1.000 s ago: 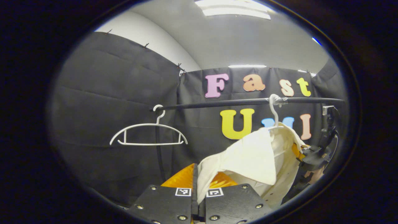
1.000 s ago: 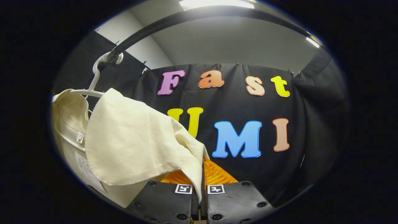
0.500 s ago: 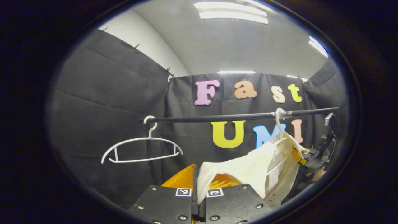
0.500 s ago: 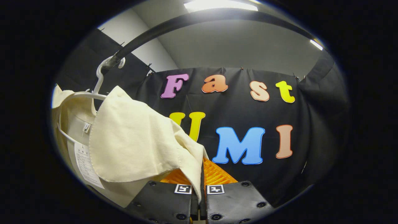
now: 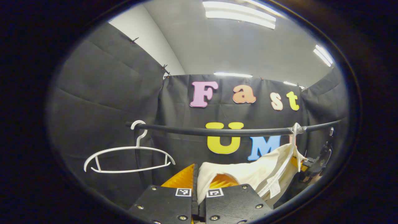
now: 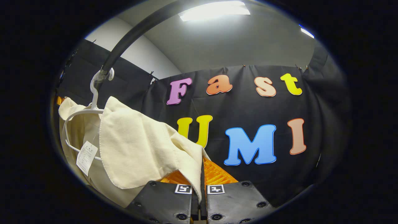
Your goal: Grasp the clothes on the hanger with both hands and then place them into the laundry hamper below.
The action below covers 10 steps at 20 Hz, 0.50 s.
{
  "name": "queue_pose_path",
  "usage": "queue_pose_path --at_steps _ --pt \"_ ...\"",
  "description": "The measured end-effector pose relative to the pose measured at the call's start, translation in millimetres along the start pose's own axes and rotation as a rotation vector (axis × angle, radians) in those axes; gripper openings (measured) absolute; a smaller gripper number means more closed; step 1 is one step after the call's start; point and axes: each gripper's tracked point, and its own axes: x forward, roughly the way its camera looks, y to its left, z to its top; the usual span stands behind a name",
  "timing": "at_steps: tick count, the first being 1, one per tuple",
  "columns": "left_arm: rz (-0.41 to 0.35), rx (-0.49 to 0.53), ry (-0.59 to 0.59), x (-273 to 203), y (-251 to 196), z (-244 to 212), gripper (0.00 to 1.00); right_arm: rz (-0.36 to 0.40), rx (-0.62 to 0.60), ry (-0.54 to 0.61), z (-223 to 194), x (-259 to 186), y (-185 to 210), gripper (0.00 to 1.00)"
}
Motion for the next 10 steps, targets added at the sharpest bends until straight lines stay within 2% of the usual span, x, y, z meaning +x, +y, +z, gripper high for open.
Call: queue_pose_path --at_steps 4,6,10 --pt "-0.051 0.000 -0.015 22.0 0.7 -12.9 0.02 -0.063 -0.022 -0.034 -6.0 -5.8 -12.1 0.05" --pt "-0.057 0.016 -0.022 31.4 1.8 -16.5 0.02 -0.069 -0.011 -0.050 -6.8 -16.0 -6.8 0.05" --pt "-0.056 0.010 -0.017 69.5 0.0 -13.6 0.02 0.029 0.018 0.004 -12.1 -53.2 27.0 0.05"
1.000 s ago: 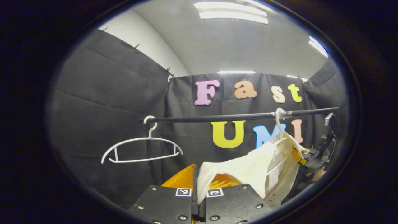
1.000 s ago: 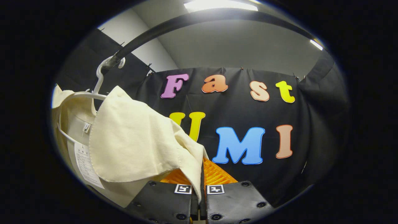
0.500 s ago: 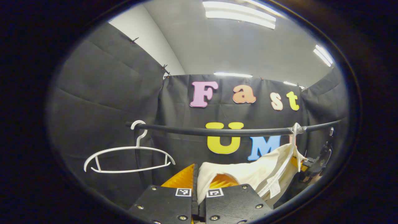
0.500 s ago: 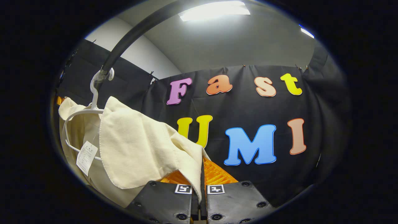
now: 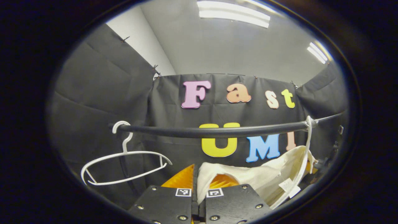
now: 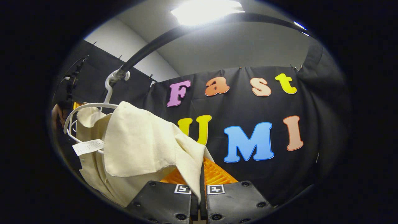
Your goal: Grasp the clothes on the hanger with both hands and then place them into the laundry hamper below.
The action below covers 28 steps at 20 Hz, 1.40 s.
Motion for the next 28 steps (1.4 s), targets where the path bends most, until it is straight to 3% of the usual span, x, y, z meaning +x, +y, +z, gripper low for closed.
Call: queue_pose_path --at_steps 2,6,9,13,17,22,24,28 --pt "0.011 0.011 0.018 5.1 7.7 -2.9 0.02 0.060 0.010 0.041 1.9 -19.5 16.1 0.05" --pt "0.001 0.009 0.015 8.2 12.2 -4.2 0.02 0.060 0.085 0.007 44.7 -44.8 10.1 0.05" --pt "-0.036 -0.024 0.003 10.0 4.9 -14.9 0.02 -0.046 0.113 -0.085 72.1 -45.6 -21.0 0.05" --pt "-0.089 -0.032 0.023 18.0 -11.9 -50.5 0.02 -0.182 -0.072 -0.155 68.4 -33.4 -44.4 0.06" --pt "-0.157 -0.139 0.097 23.5 -28.0 -97.3 0.02 -0.272 -0.198 -0.228 80.6 -16.7 -67.7 0.05" --pt "-0.190 -0.193 0.180 29.5 -68.3 -155.4 0.02 -0.374 -0.246 -0.149 39.7 -0.2 -107.6 0.05" --pt "-0.195 -0.201 0.203 24.9 -78.1 -172.6 0.02 -0.386 -0.215 -0.097 18.2 -6.5 -113.7 0.05" --pt "-0.158 -0.311 0.215 -6.6 -62.4 -190.8 0.02 -0.369 -0.225 -0.028 -10.3 -23.2 -112.3 0.05"
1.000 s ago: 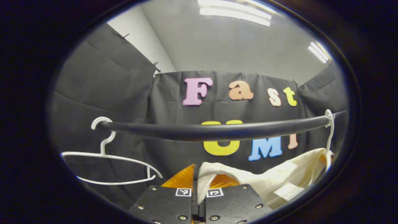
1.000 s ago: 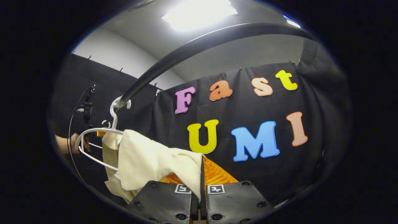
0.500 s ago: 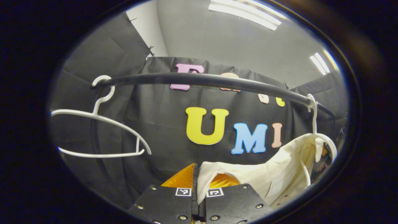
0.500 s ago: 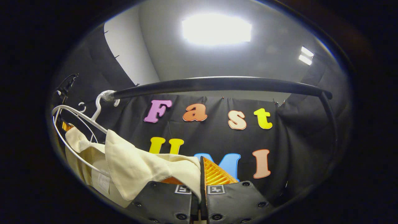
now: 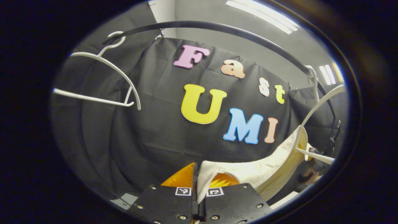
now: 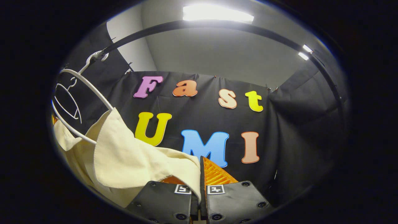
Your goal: Grasp the clothes on the hanger with both hands and then place them into the laundry hamper below.
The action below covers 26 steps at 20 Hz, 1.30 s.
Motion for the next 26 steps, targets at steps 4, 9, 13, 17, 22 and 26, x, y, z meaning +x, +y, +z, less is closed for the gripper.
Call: queue_pose_path --at_steps 4,9,13,17,22,26 --pt "0.020 -0.052 0.032 -4.5 7.5 -25.1 0.02 0.036 -0.029 0.086 -43.7 0.4 12.6 0.05" --pt "0.086 -0.051 0.043 -38.1 23.9 -46.5 0.01 0.096 -0.028 0.161 -73.9 -11.3 33.7 0.05" --pt "0.126 -0.077 0.017 -49.8 25.9 -46.1 0.03 0.136 0.005 0.191 -87.9 -21.6 48.9 0.05" --pt "0.186 -0.124 0.026 -81.6 38.5 -65.2 0.02 0.184 0.007 0.240 -109.2 -34.0 67.4 0.05" --pt "0.237 -0.138 0.037 -110.5 24.7 -89.4 0.03 0.205 0.038 0.300 -133.0 -48.8 65.3 0.05" --pt "0.286 -0.116 0.036 -149.8 5.9 -97.5 0.02 0.249 0.064 0.358 -147.7 -75.1 58.4 0.04"
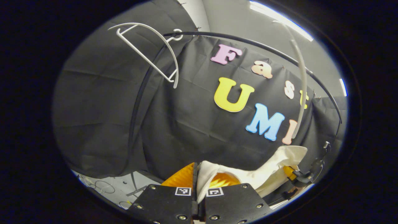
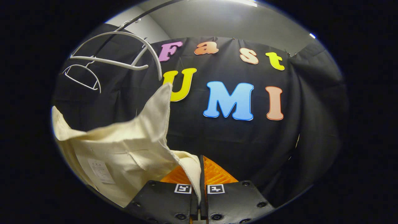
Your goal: Grasp the clothes on the hanger with both hands and then place them into the laundry hamper below.
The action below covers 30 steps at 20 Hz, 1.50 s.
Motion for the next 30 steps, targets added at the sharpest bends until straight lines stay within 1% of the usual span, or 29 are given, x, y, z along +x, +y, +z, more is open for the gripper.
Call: queue_pose_path --at_steps 2,3,4,5,7,11,12,14,15,17,19,20,24,27,30 --pt "0.019 0.031 -0.015 -31.7 -4.0 1.7 0.02 0.030 -0.033 -0.026 8.6 -20.4 2.1 0.04" --pt "0.022 0.046 -0.025 -44.3 -6.9 6.5 0.02 0.042 -0.043 -0.043 14.1 -31.0 2.9 0.06" --pt "0.020 0.057 -0.033 -58.0 -11.8 10.5 0.02 0.053 -0.042 -0.054 20.6 -41.3 2.6 0.04" --pt "0.014 0.066 -0.039 -70.6 -17.1 16.3 0.02 0.058 -0.040 -0.066 28.3 -53.1 2.7 0.04" --pt "-0.005 0.072 -0.053 -79.0 -33.6 35.2 0.02 0.050 -0.040 -0.092 46.8 -76.8 -1.3 0.04" --pt "-0.065 0.060 -0.076 -102.3 -41.2 68.7 0.02 0.020 -0.006 -0.113 78.7 -116.6 -5.5 0.04" --pt "-0.093 0.074 -0.077 -109.8 -46.2 73.2 0.02 0.007 0.006 -0.120 86.5 -126.5 -7.2 0.05" --pt "-0.131 0.124 -0.062 -122.0 -43.8 64.2 0.03 -0.016 0.050 -0.130 97.8 -142.9 -8.4 0.05" --pt "-0.158 0.132 -0.046 -125.9 -46.1 59.4 0.02 -0.029 0.071 -0.133 99.6 -149.0 -7.1 0.05" --pt "-0.218 0.131 -0.023 -127.8 -59.4 49.4 0.02 -0.056 0.087 -0.138 98.7 -166.2 -5.0 0.05" --pt "-0.261 0.145 0.002 -125.8 -69.1 36.6 0.03 -0.069 0.092 -0.116 89.0 -180.5 1.5 0.06" --pt "-0.279 0.156 0.018 -127.6 -73.0 28.8 0.02 -0.072 0.101 -0.094 80.6 -186.2 5.4 0.05" --pt "-0.294 0.215 0.110 -125.8 -72.5 -11.7 0.03 -0.076 0.130 0.017 39.0 -199.3 27.0 0.05" --pt "-0.304 0.242 0.204 -109.6 -71.6 -47.7 0.02 -0.059 0.131 0.152 -0.9 -196.6 41.3 0.05" --pt "-0.300 0.208 0.258 -90.7 -65.6 -78.6 0.02 -0.038 0.146 0.226 -23.3 -197.3 51.0 0.05"
